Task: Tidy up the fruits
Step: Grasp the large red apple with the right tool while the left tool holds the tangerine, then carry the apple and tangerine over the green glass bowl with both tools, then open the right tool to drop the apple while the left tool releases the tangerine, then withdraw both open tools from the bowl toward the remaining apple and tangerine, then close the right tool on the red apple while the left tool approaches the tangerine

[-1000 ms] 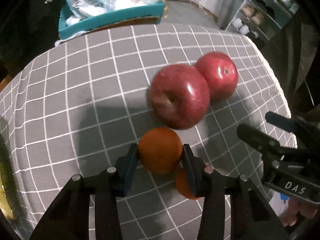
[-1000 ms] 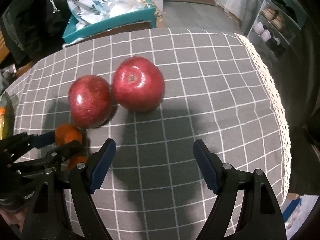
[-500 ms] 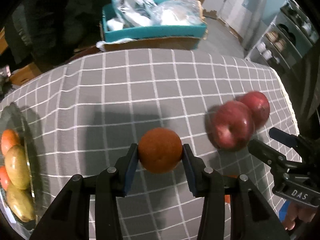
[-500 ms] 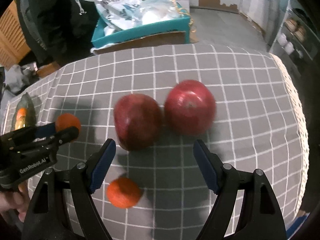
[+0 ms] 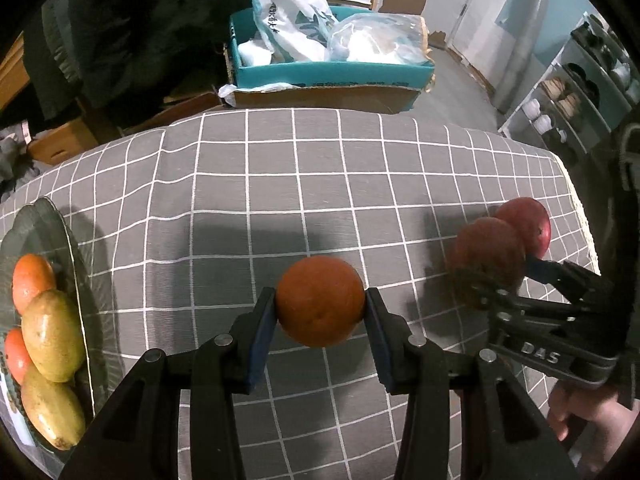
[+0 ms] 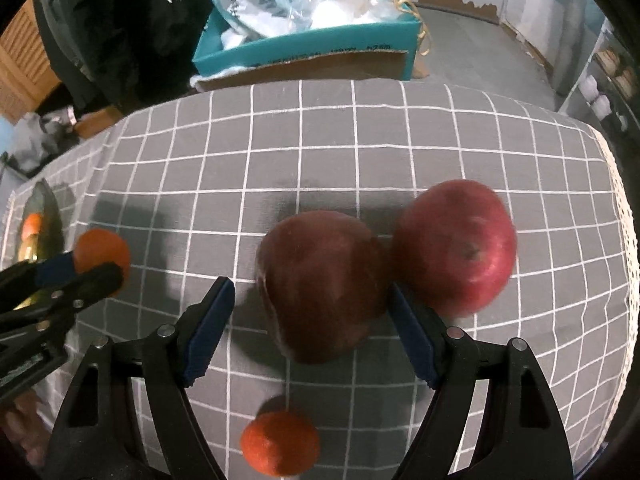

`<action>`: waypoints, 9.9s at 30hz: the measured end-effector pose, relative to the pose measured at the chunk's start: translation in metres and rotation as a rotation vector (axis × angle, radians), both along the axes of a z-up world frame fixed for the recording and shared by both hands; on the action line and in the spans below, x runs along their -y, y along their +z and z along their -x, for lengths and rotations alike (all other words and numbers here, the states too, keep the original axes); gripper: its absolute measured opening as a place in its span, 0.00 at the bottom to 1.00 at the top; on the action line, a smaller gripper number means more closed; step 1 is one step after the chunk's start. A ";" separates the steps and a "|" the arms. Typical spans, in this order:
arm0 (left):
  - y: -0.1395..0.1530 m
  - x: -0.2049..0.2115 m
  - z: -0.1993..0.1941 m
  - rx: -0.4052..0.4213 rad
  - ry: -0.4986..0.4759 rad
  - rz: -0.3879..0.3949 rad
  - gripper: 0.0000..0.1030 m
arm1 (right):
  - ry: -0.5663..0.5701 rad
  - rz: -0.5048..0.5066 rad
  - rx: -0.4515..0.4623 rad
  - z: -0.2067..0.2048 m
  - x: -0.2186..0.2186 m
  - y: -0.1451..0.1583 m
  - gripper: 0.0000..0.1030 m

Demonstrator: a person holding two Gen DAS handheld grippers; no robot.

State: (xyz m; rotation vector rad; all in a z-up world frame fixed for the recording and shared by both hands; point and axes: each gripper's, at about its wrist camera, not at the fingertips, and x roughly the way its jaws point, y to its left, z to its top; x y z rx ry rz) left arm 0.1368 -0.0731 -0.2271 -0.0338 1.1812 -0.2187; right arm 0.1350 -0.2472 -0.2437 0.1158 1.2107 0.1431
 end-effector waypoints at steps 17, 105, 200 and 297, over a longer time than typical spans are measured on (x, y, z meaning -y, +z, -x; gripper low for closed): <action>0.019 -0.016 0.007 0.044 0.025 0.002 0.43 | -0.005 0.064 0.029 0.007 -0.005 0.008 0.67; 0.118 -0.242 0.090 0.269 0.400 -0.026 0.43 | 0.358 -0.016 0.374 0.036 -0.230 0.165 0.67; 0.122 -0.205 0.090 0.259 0.349 -0.041 0.84 | 0.263 0.129 0.404 0.035 -0.193 0.175 0.77; 0.017 0.018 -0.015 0.030 0.025 -0.056 0.88 | -0.109 0.109 -0.030 -0.008 0.066 -0.005 0.72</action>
